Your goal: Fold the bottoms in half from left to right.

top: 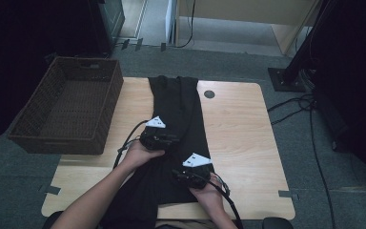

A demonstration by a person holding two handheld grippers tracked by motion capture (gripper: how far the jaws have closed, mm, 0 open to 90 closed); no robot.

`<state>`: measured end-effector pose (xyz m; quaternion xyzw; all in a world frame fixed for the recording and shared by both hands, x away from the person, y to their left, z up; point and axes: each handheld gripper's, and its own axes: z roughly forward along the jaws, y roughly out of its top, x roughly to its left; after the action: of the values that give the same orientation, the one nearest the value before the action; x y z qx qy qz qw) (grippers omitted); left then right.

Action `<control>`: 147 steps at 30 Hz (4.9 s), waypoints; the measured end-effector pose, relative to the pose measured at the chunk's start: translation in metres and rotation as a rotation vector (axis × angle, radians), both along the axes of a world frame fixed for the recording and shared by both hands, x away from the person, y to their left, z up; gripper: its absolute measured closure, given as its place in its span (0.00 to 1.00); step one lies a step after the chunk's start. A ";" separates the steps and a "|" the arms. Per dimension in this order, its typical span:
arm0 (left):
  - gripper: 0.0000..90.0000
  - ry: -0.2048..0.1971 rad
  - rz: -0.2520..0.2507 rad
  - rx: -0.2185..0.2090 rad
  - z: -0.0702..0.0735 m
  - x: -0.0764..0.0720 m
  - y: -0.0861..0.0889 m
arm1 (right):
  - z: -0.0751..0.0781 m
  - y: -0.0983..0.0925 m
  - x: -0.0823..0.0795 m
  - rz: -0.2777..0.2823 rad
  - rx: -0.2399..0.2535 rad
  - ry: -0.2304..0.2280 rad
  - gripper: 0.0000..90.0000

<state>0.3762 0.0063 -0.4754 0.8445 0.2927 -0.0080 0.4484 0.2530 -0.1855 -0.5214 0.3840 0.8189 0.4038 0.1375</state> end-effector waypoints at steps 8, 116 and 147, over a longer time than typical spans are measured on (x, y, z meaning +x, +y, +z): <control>0.76 -0.060 0.025 0.047 0.010 0.048 0.010 | 0.000 0.000 0.000 -0.003 -0.002 -0.001 0.55; 0.61 -0.136 0.076 0.184 -0.039 0.078 0.007 | 0.007 0.000 0.055 0.027 0.002 0.038 0.67; 0.62 -0.089 0.114 0.159 -0.038 0.088 0.012 | 0.023 -0.009 -0.013 0.213 0.051 0.048 0.86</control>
<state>0.4641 0.0185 -0.5138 0.8590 0.3199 0.0783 0.3920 0.2398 -0.1945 -0.4981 0.3078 0.8475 0.4275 0.0642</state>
